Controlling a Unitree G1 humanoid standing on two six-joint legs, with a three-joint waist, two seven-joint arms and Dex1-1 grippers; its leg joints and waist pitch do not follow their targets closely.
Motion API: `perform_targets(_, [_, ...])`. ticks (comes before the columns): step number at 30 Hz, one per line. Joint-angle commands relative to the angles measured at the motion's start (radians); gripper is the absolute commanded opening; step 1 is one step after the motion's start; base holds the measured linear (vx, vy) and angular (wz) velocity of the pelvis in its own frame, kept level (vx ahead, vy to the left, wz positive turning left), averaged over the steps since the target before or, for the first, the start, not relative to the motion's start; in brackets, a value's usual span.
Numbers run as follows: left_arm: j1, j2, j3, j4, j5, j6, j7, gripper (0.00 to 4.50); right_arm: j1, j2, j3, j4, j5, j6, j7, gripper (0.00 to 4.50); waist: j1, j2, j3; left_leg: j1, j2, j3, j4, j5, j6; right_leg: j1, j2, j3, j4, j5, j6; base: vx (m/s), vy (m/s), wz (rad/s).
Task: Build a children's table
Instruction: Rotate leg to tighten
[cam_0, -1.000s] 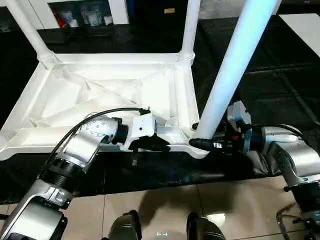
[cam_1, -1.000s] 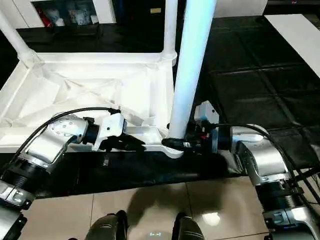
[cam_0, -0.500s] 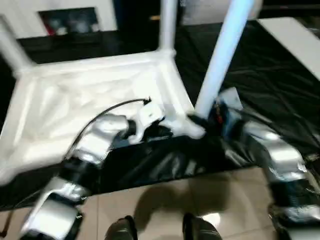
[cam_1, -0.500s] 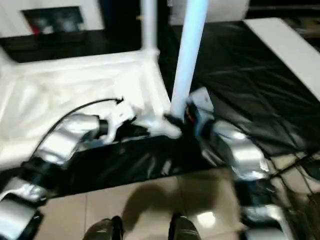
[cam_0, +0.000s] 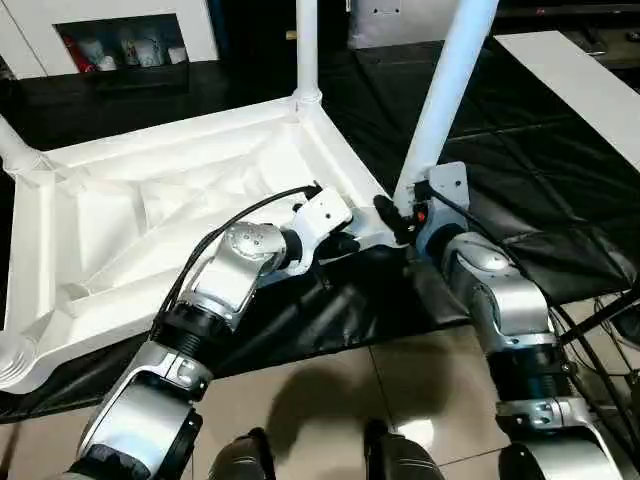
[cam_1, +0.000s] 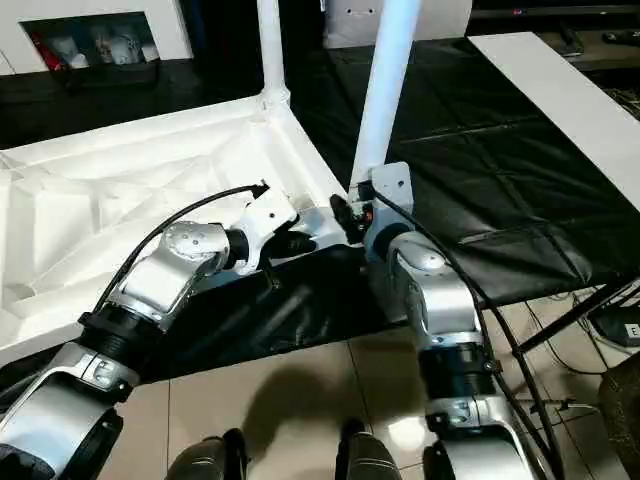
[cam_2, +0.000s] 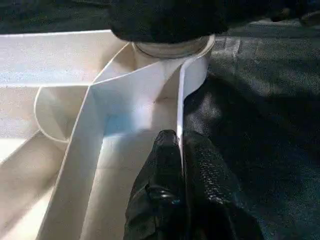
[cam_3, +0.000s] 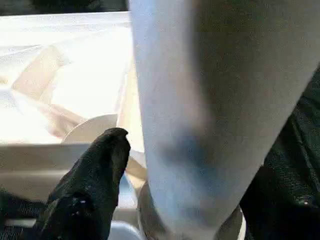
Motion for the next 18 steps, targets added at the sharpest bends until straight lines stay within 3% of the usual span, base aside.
perform_targets(1, [-0.002, 0.009, 0.007, 0.023, 0.011, -0.024, 0.022, 0.00, 0.031, -0.010, 0.042, -0.028, 0.040, 0.007, 0.094, 3.58, 0.002, -0.006, -0.072, 0.027, 0.032, -0.018, -0.084, -0.376, 0.021, 0.043, -0.038, 0.022, -0.051, -0.370, -0.158, 0.000, 0.000, 0.00])
perform_targets(3, [0.007, 0.027, 0.002, 0.020, 0.008, -0.058, -0.012, 0.00, 0.044, -0.048, 0.025, -0.037, 0.059, -0.012, 0.146, 3.77, 0.006, -0.008, -0.075, 0.027, 0.032, -0.012, -0.078, -0.347, 0.038, 0.045, -0.040, 0.024, -0.049, -0.346, -0.169, 0.000, 0.000, 0.00])
perform_targets(5, [0.022, 0.073, -0.017, 0.008, -0.001, -0.129, -0.112, 0.00, 0.068, -0.158, 0.010, -0.036, 0.076, -0.072, 0.273, 3.92, 0.012, -0.013, -0.077, 0.025, 0.032, -0.009, -0.072, -0.322, 0.061, 0.048, -0.042, 0.027, -0.047, -0.349, -0.168, 0.000, 0.000, 0.00])
perform_targets(6, [0.022, 0.073, -0.017, 0.008, -0.001, -0.129, -0.112, 0.00, 0.068, -0.158, 0.010, -0.036, 0.076, -0.072, 0.273, 4.04, 0.012, -0.013, -0.077, 0.025, 0.032, -0.009, -0.072, -0.322, 0.061, 0.048, -0.042, 0.027, -0.047, -0.349, -0.168, 0.000, 0.000, 0.00])
perform_targets(8, [0.027, 0.093, -0.021, 0.005, -0.015, -0.133, -0.160, 0.00, 0.079, -0.211, 0.002, -0.040, 0.098, -0.096, 0.364, 4.14, 0.012, -0.013, -0.084, 0.018, 0.032, -0.007, -0.065, -0.271, 0.077, 0.055, -0.043, 0.026, -0.035, -0.299, -0.196, 0.026, -0.016, 0.00])
perform_targets(10, [0.032, 0.111, -0.034, 0.005, -0.023, -0.181, -0.209, 0.00, 0.083, -0.242, -0.001, -0.038, 0.101, -0.123, 0.410, 4.27, 0.012, -0.012, -0.087, 0.018, 0.034, -0.005, -0.062, -0.252, 0.093, 0.054, -0.042, 0.023, -0.034, -0.285, -0.216, 0.056, -0.036, 0.02])
perform_targets(11, [0.041, 0.137, -0.051, -0.003, -0.033, -0.206, -0.277, 0.00, 0.089, -0.294, 0.009, -0.036, 0.101, -0.175, 0.497, 4.27, 0.013, -0.011, -0.091, 0.022, 0.034, -0.001, -0.057, -0.235, 0.095, 0.052, -0.041, 0.025, -0.030, -0.266, -0.230, 0.062, -0.042, 0.05])
perform_targets(13, [0.048, 0.158, -0.063, -0.009, -0.045, -0.231, -0.339, 0.00, 0.097, -0.339, 0.027, -0.033, 0.105, -0.215, 0.574, 4.27, 0.018, -0.015, -0.095, 0.014, 0.031, 0.001, -0.048, -0.194, 0.114, 0.059, -0.039, 0.026, -0.019, -0.215, -0.247, 0.061, -0.046, 0.04])
perform_targets(17, [0.062, 0.195, -0.095, -0.019, -0.062, -0.302, -0.452, 0.00, 0.095, -0.378, 0.032, -0.020, 0.152, -0.239, 0.697, 4.27, 0.032, -0.009, -0.102, 0.016, 0.037, 0.007, -0.038, -0.113, 0.150, 0.059, -0.032, 0.025, 0.004, -0.071, -0.298, 0.014, -0.012, 0.01])
perform_targets(18, [0.062, 0.198, -0.097, -0.017, -0.064, -0.308, -0.462, 0.00, 0.093, -0.381, 0.032, -0.017, 0.159, -0.240, 0.714, 4.27, 0.035, -0.012, -0.103, 0.012, 0.036, 0.008, -0.034, -0.103, 0.160, 0.061, -0.031, 0.025, 0.011, -0.042, -0.309, 0.000, 0.000, 0.00])
